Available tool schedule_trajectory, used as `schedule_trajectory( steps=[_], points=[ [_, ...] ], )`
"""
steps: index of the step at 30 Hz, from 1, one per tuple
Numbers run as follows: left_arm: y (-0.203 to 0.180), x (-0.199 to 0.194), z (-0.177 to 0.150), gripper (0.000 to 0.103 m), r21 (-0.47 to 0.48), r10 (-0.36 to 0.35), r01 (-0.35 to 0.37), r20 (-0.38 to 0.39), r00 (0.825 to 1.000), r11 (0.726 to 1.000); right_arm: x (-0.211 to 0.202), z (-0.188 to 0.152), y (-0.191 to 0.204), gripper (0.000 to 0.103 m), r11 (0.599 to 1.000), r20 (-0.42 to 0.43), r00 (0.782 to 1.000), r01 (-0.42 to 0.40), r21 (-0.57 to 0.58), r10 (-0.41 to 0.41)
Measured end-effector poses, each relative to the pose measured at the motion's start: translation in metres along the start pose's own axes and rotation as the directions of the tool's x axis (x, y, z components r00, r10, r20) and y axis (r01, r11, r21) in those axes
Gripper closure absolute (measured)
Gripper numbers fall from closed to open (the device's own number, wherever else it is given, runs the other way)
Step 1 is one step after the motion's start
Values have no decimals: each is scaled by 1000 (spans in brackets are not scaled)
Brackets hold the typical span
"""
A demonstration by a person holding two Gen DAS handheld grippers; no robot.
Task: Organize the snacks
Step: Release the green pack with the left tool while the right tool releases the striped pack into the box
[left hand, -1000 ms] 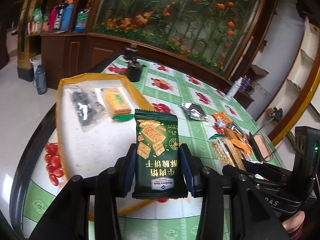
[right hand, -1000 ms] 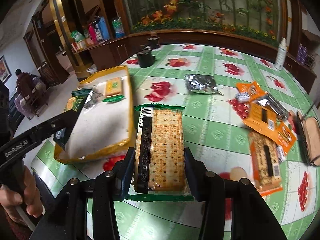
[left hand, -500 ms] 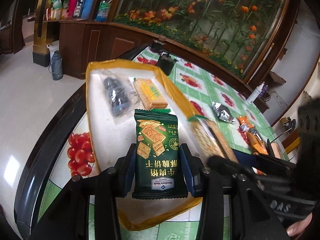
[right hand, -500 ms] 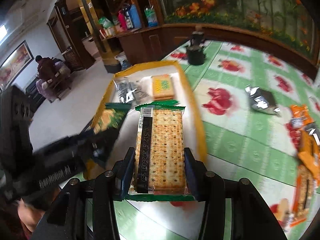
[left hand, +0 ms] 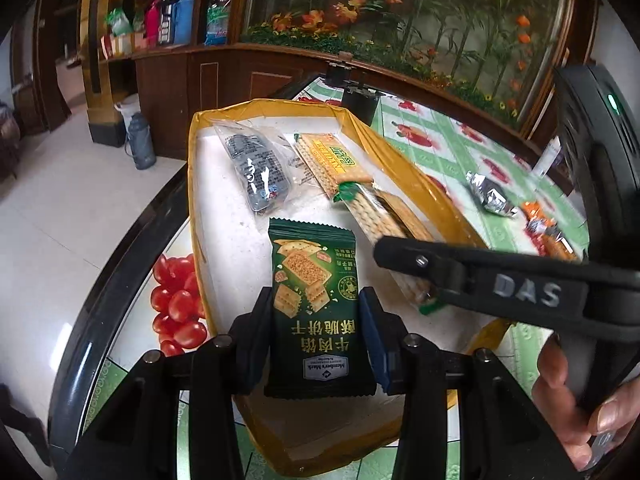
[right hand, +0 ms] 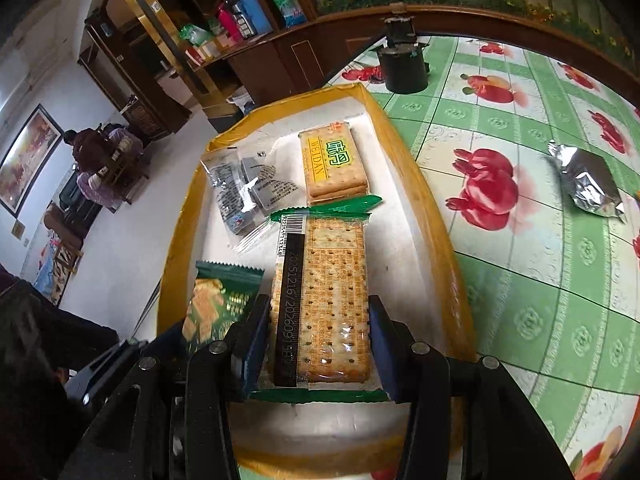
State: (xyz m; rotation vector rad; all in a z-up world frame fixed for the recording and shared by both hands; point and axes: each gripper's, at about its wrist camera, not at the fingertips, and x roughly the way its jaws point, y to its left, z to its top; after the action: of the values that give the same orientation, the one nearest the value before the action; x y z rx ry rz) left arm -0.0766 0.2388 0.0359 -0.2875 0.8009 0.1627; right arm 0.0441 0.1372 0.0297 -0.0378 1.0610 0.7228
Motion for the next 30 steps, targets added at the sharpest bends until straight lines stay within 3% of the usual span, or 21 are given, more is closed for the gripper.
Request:
schedule_trajectory(
  steps=[6,14,16,21,24,30],
  points=[
    [-10,5,-2,62,45,27,-27,-4,1000,999,14,6,13,52,999,-15,1000,22,-36,-22],
    [-4,1,-1,60,23,39,-39,6,999,999,27,3,17,51,999,-32,999,21,-44,-23],
    [-4,0,-1,50,22,40,-40,9,999,999,27,3,17,51,999,-32,999,24,-46,-26],
    [-6,-8,-1,39,22,16,-17,19,1000,1000,18,4,16,50,997,-8,999,37,-69,-37],
    [-9,-14,0,32,26,40,-42,41,998,999,7,4,17,49,997,19,999,36,-74,-35],
    [-6,-30,4,32,6,51,-52,77,996,999,-22,-1,12,49,999,75,997,10,-51,-6]
  ],
)
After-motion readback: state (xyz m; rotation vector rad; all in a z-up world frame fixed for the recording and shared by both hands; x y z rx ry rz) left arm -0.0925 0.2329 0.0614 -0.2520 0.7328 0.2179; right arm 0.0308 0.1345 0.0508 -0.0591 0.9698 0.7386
